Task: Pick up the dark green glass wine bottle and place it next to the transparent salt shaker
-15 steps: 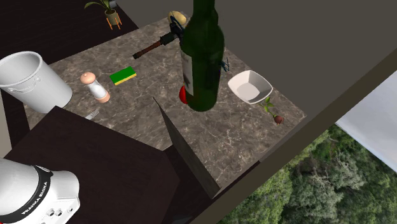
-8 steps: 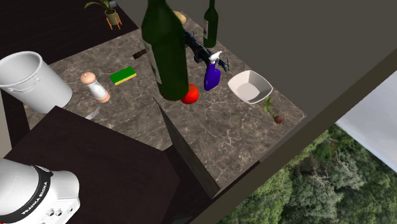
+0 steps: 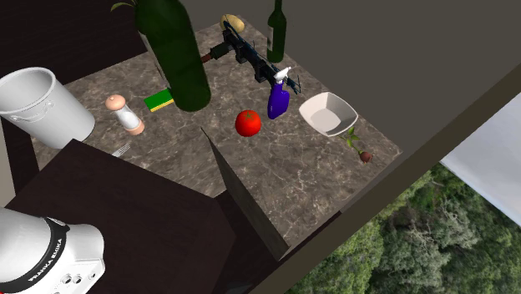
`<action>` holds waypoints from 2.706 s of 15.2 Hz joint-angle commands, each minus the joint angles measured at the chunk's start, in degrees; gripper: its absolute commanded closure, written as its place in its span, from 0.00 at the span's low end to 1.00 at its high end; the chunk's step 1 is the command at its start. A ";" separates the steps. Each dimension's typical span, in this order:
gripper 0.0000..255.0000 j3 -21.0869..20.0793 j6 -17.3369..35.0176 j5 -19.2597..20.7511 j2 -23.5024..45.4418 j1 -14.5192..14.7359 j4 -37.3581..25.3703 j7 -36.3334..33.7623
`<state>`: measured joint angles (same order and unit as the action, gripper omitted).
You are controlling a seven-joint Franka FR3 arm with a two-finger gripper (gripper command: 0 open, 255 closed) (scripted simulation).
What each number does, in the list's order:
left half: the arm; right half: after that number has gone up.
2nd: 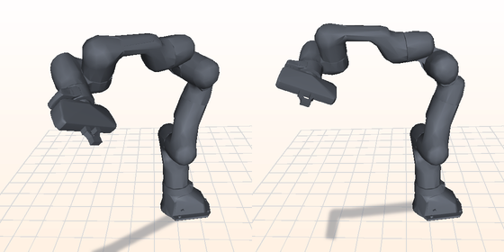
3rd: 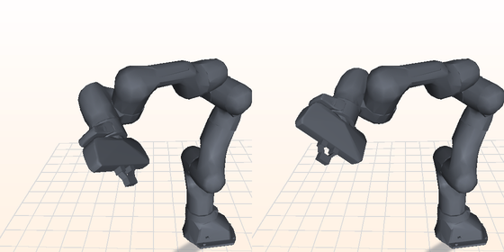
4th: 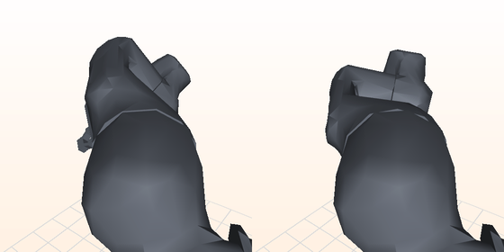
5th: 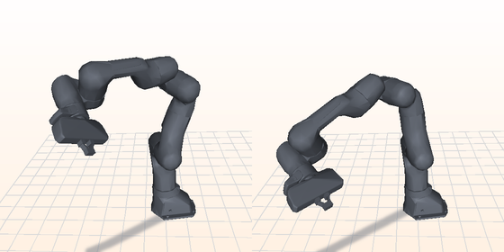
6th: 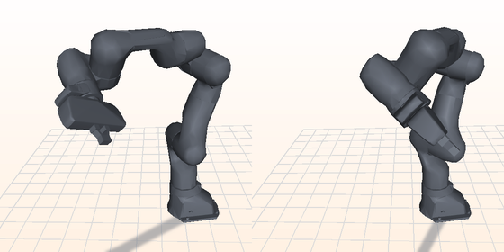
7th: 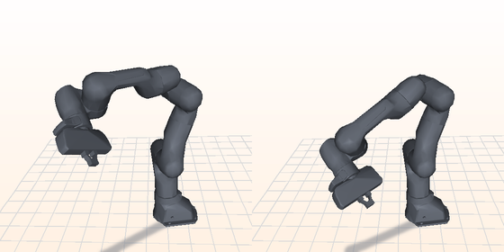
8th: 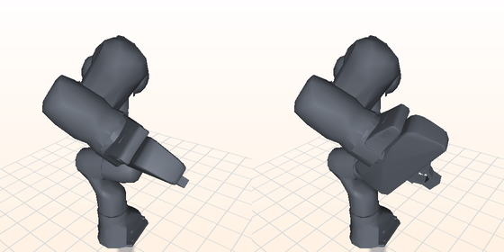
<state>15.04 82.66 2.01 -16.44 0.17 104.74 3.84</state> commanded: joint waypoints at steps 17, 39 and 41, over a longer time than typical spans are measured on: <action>1.00 -16.65 1.94 -7.03 2.12 9.33 -1.19 -25.61; 1.00 -31.62 0.33 -4.51 29.79 23.07 -32.68 -54.02; 1.00 -31.56 2.20 -4.71 29.06 22.88 -30.09 -53.76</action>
<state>-16.51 84.06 -2.72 12.56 23.02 73.99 -49.89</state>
